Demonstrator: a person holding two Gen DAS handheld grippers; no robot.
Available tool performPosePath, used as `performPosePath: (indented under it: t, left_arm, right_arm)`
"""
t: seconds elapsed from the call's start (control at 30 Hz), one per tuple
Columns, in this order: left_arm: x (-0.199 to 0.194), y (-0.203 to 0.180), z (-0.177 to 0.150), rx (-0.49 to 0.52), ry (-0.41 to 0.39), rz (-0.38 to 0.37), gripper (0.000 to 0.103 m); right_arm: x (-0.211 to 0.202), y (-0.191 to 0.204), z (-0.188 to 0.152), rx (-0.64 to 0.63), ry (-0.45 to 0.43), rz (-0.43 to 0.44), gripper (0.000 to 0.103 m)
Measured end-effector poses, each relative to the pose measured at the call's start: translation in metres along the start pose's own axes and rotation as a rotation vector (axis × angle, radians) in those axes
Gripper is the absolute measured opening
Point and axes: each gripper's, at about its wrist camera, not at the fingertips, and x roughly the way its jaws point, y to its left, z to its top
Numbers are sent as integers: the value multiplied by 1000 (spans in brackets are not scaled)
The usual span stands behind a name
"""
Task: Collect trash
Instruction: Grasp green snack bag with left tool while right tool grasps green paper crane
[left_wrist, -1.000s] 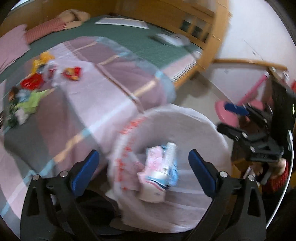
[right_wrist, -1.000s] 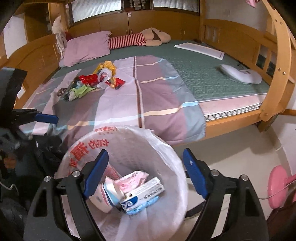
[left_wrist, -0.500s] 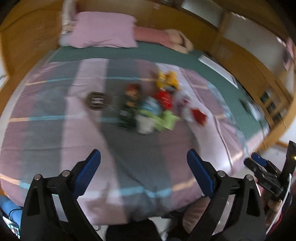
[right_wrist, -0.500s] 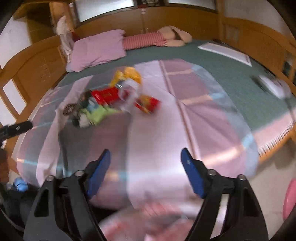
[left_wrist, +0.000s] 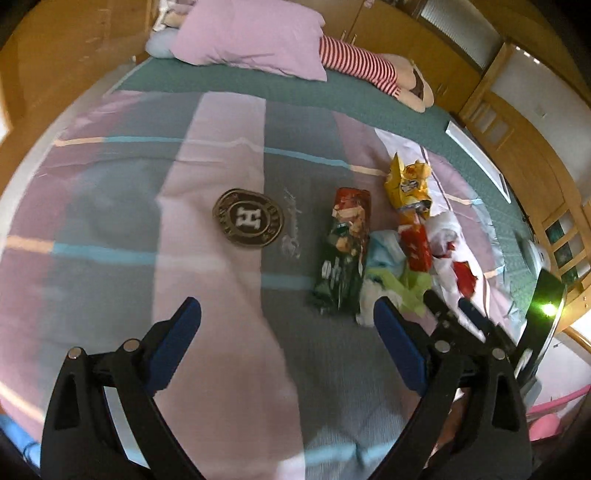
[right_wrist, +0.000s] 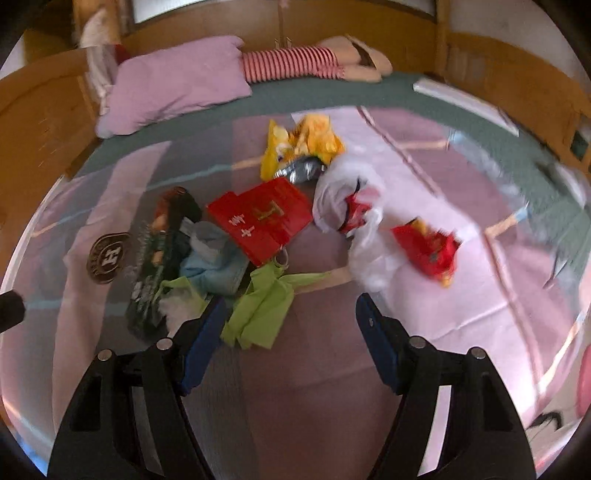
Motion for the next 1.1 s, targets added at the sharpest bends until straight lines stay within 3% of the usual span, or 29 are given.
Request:
performPosePath:
  t: [0.1,0.2,0.3,0.4,0.47,0.5,0.53,0.6,0.67,0.73,0.97,1.1]
  left_arm:
    - [36,-10,18,11,22,-35,94]
    - [67,-21,31,0,49,-86,94]
    - [87,-30,40,-25,54,-123,95]
    - [105,-44,46,-28,82,-148,96]
    - [112,-53,46,6,83,-126,95]
    - [115,-56,45,20,82,-98,88]
    - [118,-56,44,26,91,-93,70]
    - [122,-55,40,23,125,-110,53]
    - [116,-51,32,20,109,-111,46]
    - [105,-46,25,29,88,-98,30]
    - [20,-30,-4,49,-49,-18,24]
    - [-35,-17,-33,1,-136,1,23]
  right_arm:
    - [20,-1,-4,33,71,63,72]
    - [22,-5,-11,34,97,155,33]
    - [7,-9,-14,11,76,167,20]
    - [-7,-21,-20,38,96,187,19]
    - [-21,-32,-29,54,101,201,19]
    - [-27,-35,-32,57,101,209,19]
    - [-32,-37,-36,59,100,215,19]
    - [-50,-44,-45,56,87,231,19]
    - [-65,-48,-52,39,76,242,19]
    - [-78,-50,-55,28,66,259,19]
    - [-121,-49,-58,-14,4,316,19]
    - [-135,-47,-60,-26,-16,336,19]
